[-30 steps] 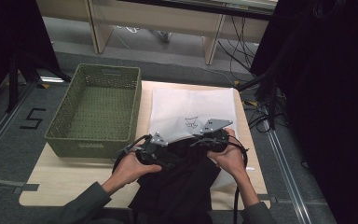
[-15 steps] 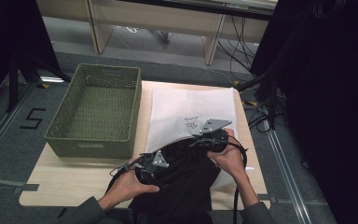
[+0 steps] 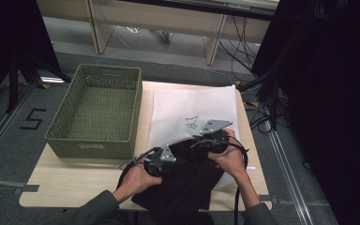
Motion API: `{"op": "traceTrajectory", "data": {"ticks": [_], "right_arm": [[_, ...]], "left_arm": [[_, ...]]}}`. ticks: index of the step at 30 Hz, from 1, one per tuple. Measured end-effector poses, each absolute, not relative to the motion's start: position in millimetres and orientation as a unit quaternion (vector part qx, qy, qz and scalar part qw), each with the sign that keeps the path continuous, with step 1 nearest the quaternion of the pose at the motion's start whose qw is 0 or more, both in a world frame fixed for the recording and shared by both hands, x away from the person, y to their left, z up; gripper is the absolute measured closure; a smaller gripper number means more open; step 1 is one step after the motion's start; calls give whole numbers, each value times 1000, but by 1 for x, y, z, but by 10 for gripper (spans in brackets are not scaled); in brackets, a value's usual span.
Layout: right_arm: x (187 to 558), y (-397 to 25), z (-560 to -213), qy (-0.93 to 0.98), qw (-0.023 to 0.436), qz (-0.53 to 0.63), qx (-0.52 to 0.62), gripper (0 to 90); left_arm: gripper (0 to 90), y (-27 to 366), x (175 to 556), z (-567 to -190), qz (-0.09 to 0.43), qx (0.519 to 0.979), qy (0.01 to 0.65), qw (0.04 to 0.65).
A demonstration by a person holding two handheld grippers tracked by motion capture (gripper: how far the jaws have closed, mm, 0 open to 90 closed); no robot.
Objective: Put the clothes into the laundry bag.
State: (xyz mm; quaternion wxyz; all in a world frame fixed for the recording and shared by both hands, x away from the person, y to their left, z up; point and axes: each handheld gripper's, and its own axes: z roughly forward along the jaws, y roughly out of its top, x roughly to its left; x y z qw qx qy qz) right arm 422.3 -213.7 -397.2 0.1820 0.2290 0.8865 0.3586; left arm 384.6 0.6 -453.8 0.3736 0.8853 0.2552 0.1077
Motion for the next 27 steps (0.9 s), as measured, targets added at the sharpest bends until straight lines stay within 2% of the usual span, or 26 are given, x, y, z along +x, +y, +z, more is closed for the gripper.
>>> {"op": "traceTrajectory", "data": {"ticks": [4, 7, 11, 19, 23, 27], "right_arm": [[421, -213, -395, 884, 182, 362, 231, 882], [422, -215, -395, 885, 185, 359, 232, 882], [423, -218, -399, 887, 181, 356, 232, 883], [424, -219, -400, 886, 181, 356, 234, 882], [423, -217, -400, 887, 180, 354, 236, 882], [423, -217, -400, 888, 183, 353, 231, 882]], "left_arm": [[816, -5, 411, -441, 122, 862, 288, 399], [803, -6, 424, -457, 105, 863, 308, 386], [751, -3, 422, -466, 96, 858, 318, 392], [294, 15, 394, -441, 76, 861, 311, 395], [194, 26, 376, -427, 88, 864, 305, 391], [190, 29, 360, -427, 83, 874, 287, 383]]}}
